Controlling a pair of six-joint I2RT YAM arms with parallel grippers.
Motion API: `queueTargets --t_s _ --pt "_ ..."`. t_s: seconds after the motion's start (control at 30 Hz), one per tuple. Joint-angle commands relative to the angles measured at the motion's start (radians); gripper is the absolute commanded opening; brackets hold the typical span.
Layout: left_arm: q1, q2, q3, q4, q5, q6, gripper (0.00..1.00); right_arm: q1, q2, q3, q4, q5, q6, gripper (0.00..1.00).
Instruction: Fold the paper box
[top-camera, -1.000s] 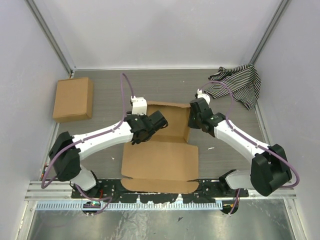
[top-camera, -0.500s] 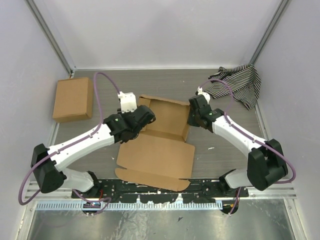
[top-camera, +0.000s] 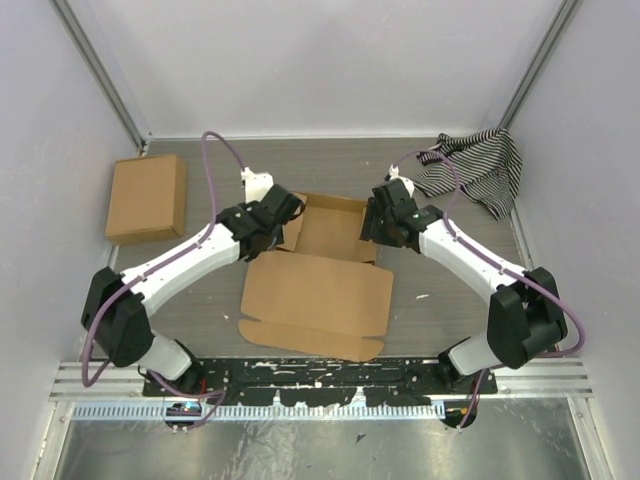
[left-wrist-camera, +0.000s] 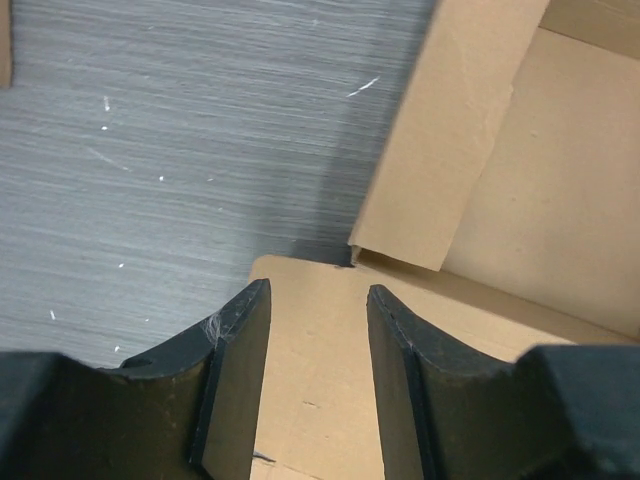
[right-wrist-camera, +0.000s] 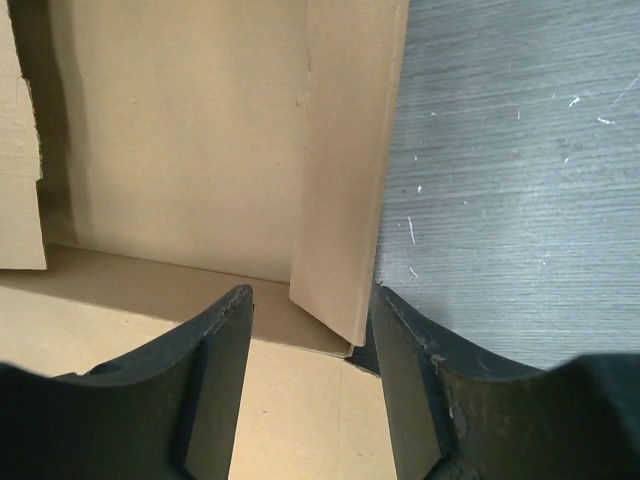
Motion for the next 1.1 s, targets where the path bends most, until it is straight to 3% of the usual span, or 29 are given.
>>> queueTargets --t_s 0.0,0.17,0.37,0.63,1.07 --pt "0.011 0.057 0.097 0.025 0.049 0.072 0.50 -0.001 -0.003 0.074 -0.011 0.024 -0.015 0.57" --pt "0.082 0.145 0.160 0.025 0.134 0.099 0.51 -0.013 0.013 0.093 -0.016 0.065 -0.031 0.60" --pt "0.186 0.295 0.265 0.024 0.245 0.146 0.51 -0.082 0.159 0.146 0.012 -0.008 -0.065 0.61" --pt "0.193 0.389 0.321 0.067 0.342 0.179 0.51 -0.087 0.294 0.182 0.050 -0.056 -0.067 0.57" --pt "0.193 0.552 0.394 0.065 0.347 0.193 0.50 -0.088 0.334 0.167 0.065 -0.065 -0.067 0.51"
